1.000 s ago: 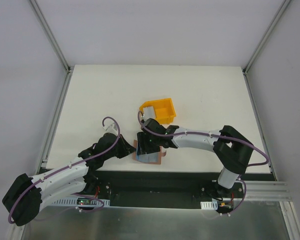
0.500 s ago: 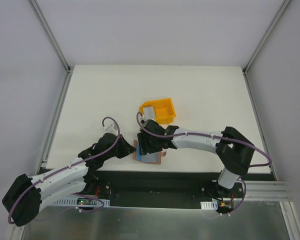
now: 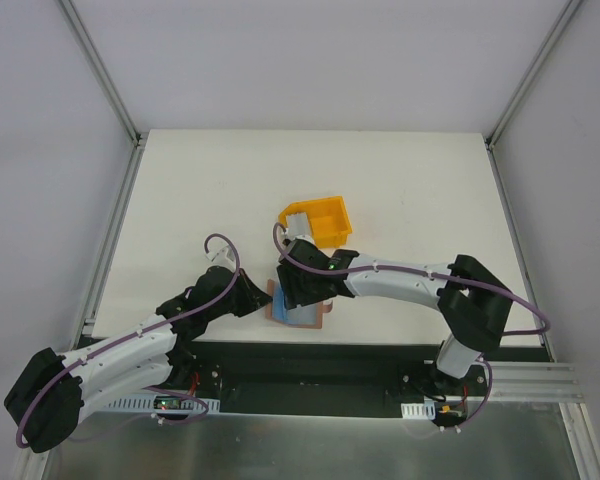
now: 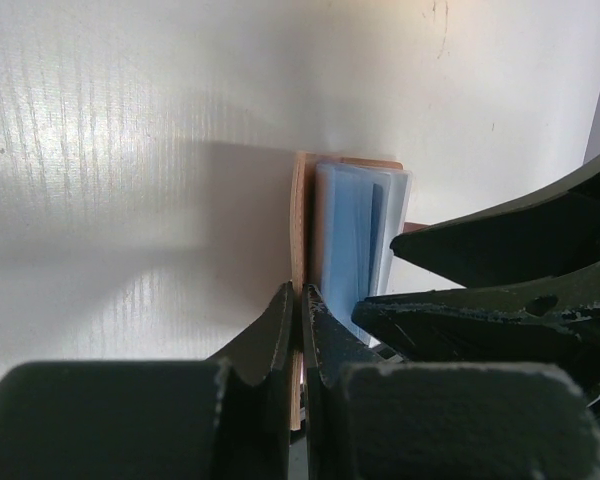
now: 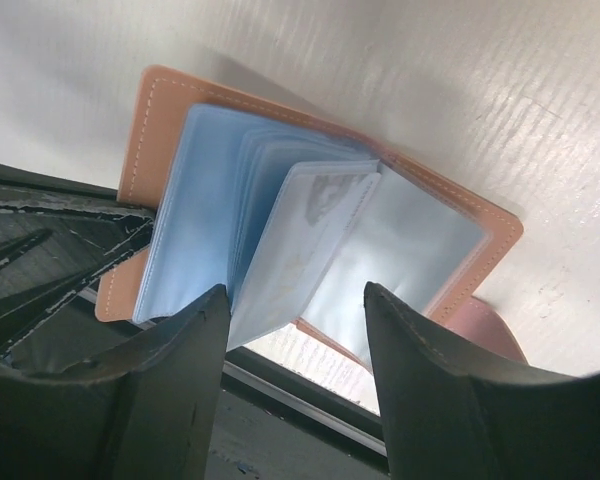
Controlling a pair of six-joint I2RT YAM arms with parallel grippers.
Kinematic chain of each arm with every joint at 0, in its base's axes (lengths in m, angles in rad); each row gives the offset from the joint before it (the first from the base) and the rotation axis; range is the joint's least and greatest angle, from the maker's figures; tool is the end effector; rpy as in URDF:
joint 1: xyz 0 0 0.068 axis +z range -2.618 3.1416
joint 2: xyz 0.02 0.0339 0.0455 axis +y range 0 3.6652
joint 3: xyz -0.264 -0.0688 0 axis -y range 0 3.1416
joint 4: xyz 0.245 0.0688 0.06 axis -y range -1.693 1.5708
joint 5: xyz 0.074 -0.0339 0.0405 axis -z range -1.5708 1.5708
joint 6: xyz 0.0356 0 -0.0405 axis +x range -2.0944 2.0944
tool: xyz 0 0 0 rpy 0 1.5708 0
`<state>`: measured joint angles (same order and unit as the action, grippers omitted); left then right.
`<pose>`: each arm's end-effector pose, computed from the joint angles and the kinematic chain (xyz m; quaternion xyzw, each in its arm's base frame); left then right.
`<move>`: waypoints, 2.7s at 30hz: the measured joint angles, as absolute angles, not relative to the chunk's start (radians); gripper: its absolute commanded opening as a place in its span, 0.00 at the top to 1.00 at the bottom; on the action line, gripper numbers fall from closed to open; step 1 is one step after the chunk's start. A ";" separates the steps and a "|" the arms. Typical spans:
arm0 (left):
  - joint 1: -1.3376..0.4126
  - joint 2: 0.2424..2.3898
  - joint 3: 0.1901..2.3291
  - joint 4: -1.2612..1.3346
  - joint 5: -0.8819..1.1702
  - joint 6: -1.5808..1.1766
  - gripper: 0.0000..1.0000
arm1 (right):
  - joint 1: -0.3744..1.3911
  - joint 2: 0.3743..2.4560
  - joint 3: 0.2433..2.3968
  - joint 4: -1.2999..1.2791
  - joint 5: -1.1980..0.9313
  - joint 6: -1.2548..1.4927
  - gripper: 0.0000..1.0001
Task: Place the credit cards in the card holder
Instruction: Turn over the card slot in the card holder.
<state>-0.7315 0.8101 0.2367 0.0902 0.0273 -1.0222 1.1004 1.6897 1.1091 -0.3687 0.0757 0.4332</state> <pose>0.1284 -0.1165 0.1713 -0.1169 0.8477 -0.4052 0.3219 0.1623 0.3133 0.2024 -0.3006 0.9028 0.1861 0.2450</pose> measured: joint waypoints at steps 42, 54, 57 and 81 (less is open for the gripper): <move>-0.731 0.763 0.098 0.102 -0.004 -1.164 1.00 | 1.065 1.687 1.039 -0.390 0.053 0.486 0.46; -0.731 0.776 0.098 0.114 -0.005 -1.169 1.00 | 1.107 1.744 1.178 -0.543 0.150 0.448 0.63; -0.731 0.783 0.098 0.121 -0.006 -1.169 1.00 | 1.132 1.775 1.257 -0.609 0.208 0.432 0.52; -0.731 0.791 0.098 0.134 -0.005 -1.171 1.00 | 1.092 1.766 1.126 -0.504 0.113 0.464 0.44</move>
<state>-0.7315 0.7910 0.0982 0.1337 -0.0051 -1.1706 1.0916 1.7660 1.1255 -0.5041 0.1135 0.4637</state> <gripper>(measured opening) 0.008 0.574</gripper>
